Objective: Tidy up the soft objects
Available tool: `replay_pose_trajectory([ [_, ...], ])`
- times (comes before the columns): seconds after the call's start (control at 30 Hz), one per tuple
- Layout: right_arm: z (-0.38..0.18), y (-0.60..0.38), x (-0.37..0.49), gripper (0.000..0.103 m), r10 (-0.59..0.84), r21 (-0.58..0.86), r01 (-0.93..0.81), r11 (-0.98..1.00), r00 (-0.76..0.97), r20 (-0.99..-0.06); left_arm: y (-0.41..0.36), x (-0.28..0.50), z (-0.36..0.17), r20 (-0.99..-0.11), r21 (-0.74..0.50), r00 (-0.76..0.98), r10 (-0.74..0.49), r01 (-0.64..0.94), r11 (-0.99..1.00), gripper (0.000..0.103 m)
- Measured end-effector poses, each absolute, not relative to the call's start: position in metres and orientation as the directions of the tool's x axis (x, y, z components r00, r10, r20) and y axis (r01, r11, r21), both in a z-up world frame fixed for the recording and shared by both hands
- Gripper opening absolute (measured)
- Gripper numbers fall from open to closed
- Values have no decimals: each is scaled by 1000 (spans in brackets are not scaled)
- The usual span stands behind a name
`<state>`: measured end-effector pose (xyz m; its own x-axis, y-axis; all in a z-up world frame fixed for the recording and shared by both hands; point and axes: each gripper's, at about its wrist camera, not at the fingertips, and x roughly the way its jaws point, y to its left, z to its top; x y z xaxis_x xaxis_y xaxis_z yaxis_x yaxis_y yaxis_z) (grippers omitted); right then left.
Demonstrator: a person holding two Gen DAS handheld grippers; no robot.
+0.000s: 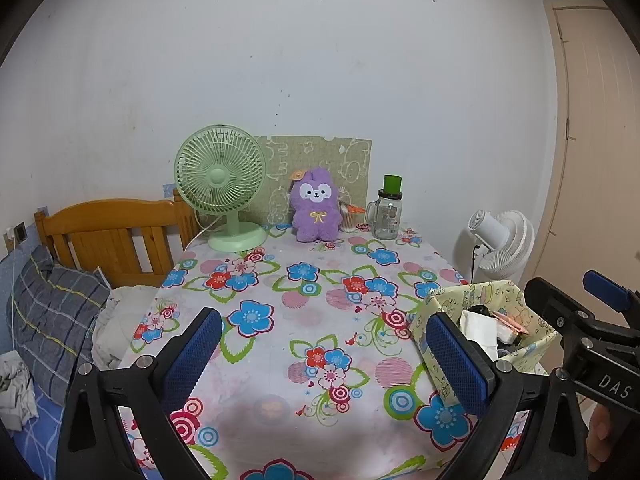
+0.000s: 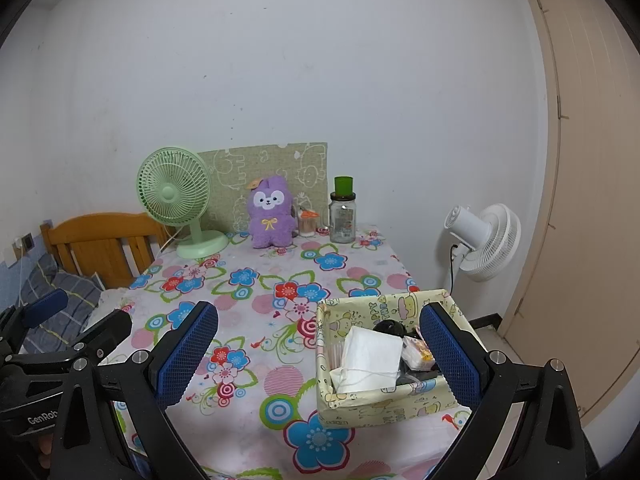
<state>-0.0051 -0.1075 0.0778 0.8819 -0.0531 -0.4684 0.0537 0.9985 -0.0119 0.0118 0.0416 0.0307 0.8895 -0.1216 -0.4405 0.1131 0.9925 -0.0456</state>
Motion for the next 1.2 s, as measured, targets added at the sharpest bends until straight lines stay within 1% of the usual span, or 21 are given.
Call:
replay_pose_trajectory([
  [0.87, 79, -108, -5, 102, -50, -8, 53, 999, 880, -472, 42, 13, 32, -447, -45, 887, -118, 110, 993, 103],
  [1.2, 72, -105, -1, 102, -44, -1, 49, 999, 874, -484, 41, 17, 25, -459, -43, 882, -110, 102, 994, 103],
])
